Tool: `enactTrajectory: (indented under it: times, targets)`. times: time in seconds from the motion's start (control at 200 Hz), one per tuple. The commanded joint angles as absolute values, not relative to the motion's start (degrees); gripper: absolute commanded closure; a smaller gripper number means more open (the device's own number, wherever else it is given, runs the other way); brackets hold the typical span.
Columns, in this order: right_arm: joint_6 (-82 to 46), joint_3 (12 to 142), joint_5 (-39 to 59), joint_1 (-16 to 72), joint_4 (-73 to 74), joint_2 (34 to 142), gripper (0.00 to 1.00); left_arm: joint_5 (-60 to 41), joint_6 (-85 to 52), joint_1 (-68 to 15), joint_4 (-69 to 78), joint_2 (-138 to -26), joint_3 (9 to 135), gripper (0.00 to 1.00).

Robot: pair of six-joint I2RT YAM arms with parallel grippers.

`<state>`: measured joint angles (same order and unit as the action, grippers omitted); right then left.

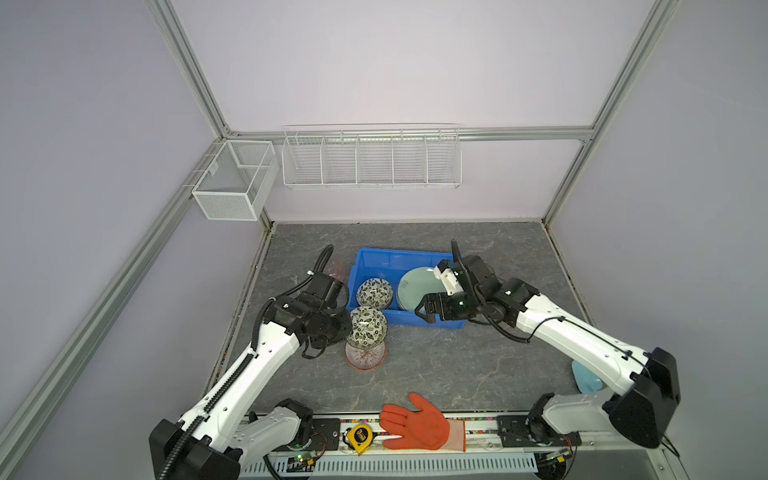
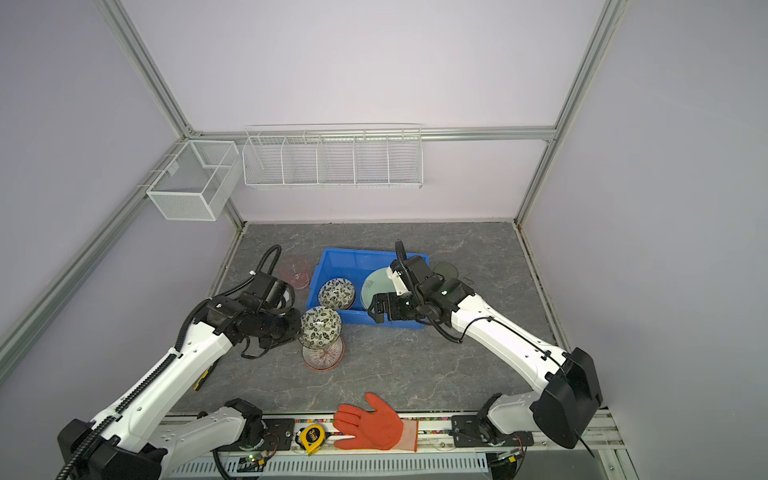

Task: Place the mixed dishes into the plastic bin
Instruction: 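Grasp the leaf-pattern bowl rim with the right gripper beside the left gripper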

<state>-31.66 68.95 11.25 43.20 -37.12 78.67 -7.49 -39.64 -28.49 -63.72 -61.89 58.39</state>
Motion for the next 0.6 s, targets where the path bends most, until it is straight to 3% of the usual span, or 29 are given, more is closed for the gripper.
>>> enactTrajectory:
  times: [0.0,0.595]
  targets:
    - [-29.88,74.0,10.8,45.84,-41.86,80.9,0.0,-7.03,-41.31,-29.99,-64.47,-61.25,61.81,1.0]
    - [-28.11,89.72,1.74,53.24,-51.15,94.07,0.26,-3.6,-43.98,-37.31,-60.75,-67.29,67.41,1.0]
